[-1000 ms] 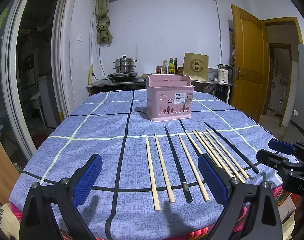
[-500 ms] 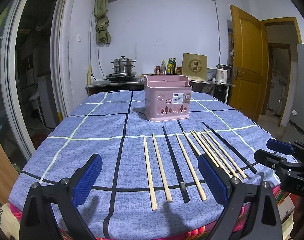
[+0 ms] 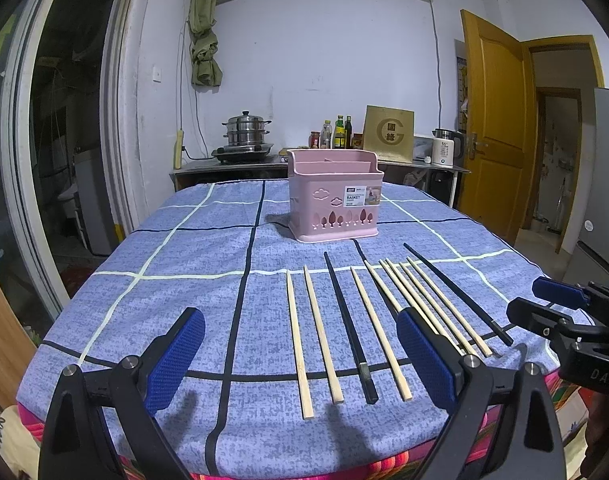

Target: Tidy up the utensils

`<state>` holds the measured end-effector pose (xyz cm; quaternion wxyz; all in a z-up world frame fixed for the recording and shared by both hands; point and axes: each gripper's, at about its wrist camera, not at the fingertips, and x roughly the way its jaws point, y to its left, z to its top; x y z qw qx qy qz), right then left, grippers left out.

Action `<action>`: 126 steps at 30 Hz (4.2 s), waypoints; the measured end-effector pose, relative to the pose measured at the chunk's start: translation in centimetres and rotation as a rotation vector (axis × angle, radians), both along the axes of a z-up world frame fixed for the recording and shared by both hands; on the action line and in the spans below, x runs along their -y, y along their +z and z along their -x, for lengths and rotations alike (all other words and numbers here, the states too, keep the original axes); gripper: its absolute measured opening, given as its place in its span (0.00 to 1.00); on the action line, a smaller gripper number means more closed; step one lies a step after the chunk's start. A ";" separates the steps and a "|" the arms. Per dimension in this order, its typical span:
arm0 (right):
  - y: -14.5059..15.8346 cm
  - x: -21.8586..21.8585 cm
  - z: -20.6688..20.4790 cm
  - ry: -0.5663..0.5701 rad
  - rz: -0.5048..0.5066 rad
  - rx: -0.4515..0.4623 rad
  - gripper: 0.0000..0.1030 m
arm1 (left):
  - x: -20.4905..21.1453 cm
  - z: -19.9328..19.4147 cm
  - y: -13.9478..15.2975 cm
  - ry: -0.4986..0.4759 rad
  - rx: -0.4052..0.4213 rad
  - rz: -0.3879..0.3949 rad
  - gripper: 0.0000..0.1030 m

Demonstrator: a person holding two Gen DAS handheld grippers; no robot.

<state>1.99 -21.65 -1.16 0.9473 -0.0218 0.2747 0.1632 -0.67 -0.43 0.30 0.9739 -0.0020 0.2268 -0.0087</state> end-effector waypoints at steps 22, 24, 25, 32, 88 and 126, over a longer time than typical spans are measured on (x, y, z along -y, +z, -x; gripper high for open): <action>0.0 -0.1 -0.1 0.000 0.002 -0.005 0.57 | -0.1 -0.5 -0.6 0.001 -0.013 0.006 0.95; -0.1 -0.1 -0.3 0.000 0.003 -0.008 0.57 | -0.1 -0.6 -0.7 -0.001 -0.017 0.005 0.95; -0.2 -0.1 -0.3 0.000 0.003 -0.010 0.57 | -0.1 -0.8 -0.7 -0.001 -0.020 0.006 0.95; -0.7 -0.2 -1.1 -0.004 0.010 -0.024 0.57 | -0.5 -1.8 -1.1 -0.001 -0.042 0.010 0.95; -4.7 -3.7 -19.3 0.039 0.111 -0.382 0.07 | -2.5 -20.9 -5.7 -0.114 -0.505 -0.049 0.28; 6.7 -2.4 -16.9 0.083 -0.032 -0.136 0.05 | -3.8 -18.1 7.9 -0.205 -0.245 0.063 0.05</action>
